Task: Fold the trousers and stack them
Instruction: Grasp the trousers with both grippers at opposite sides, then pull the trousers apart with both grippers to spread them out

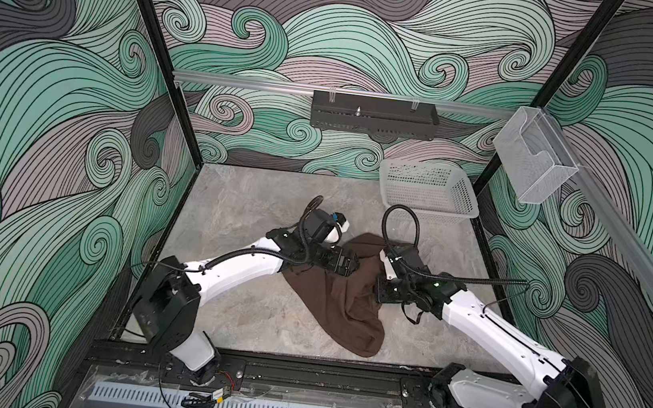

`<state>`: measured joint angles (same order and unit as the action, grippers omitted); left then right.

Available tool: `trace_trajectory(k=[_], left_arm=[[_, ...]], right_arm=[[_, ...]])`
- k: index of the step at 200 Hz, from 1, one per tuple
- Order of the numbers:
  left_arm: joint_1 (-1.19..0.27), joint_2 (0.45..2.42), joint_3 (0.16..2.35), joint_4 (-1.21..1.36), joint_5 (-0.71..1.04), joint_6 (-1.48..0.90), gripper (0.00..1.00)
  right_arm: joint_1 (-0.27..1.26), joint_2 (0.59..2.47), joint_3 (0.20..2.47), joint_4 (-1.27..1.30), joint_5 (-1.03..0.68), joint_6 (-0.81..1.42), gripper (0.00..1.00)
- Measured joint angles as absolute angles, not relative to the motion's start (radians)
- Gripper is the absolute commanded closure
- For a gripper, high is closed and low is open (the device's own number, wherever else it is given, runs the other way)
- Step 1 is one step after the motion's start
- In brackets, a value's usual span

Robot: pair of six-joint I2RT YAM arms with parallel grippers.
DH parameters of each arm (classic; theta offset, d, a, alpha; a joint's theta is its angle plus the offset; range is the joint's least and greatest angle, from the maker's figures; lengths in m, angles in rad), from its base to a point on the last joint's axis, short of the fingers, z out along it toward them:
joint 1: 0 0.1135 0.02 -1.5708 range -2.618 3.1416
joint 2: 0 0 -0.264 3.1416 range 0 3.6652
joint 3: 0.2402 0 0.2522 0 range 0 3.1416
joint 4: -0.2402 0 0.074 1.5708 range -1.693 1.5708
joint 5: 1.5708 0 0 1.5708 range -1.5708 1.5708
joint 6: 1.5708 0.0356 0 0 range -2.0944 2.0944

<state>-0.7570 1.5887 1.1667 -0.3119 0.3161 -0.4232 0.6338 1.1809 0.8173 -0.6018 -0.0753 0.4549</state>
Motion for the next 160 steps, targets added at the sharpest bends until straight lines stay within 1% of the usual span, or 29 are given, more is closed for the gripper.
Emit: trace_trajectory(k=[13,33,43,51,60,63,72,82,105,131,150,160], left_arm=[[-0.758,1.632,1.176,-0.307,0.350,-0.404,0.07],[-0.758,1.688,1.192,-0.296,0.401,-0.381,0.16],[-0.758,1.707,1.201,-0.288,0.427,-0.372,0.23],[-0.758,1.721,1.210,-0.284,0.448,-0.361,0.32],[-0.758,1.732,1.217,-0.274,0.469,-0.351,0.46],[-0.758,1.734,1.219,-0.272,0.476,-0.355,0.53],[-0.758,1.737,1.224,-0.268,0.492,-0.343,0.79],[-0.758,1.738,1.227,-0.265,0.508,-0.336,1.00],[-0.757,1.738,1.229,-0.259,0.512,-0.319,1.00],[-0.730,1.718,1.227,-0.262,0.478,-0.345,1.00],[-0.667,1.631,1.217,-0.270,0.452,-0.406,1.00],[-0.616,1.552,1.211,-0.294,0.387,-0.434,1.00]], right_arm=[[0.630,1.172,0.817,-0.607,-0.080,0.450,1.00],[0.628,1.164,0.817,-0.611,-0.087,0.447,1.00],[0.628,1.161,0.817,-0.612,-0.088,0.445,1.00],[0.628,1.160,0.817,-0.613,-0.089,0.445,1.00],[0.628,1.159,0.817,-0.616,-0.089,0.445,1.00],[0.627,1.159,0.817,-0.618,-0.089,0.445,1.00],[0.624,1.158,0.817,-0.621,-0.090,0.444,1.00],[0.622,1.156,0.817,-0.626,-0.090,0.444,1.00],[0.616,1.150,0.817,-0.631,-0.092,0.444,1.00],[0.603,1.138,0.819,-0.633,-0.103,0.443,1.00],[0.596,1.126,0.841,-0.603,-0.128,0.437,1.00],[0.591,1.114,0.871,-0.599,-0.133,0.433,1.00]])
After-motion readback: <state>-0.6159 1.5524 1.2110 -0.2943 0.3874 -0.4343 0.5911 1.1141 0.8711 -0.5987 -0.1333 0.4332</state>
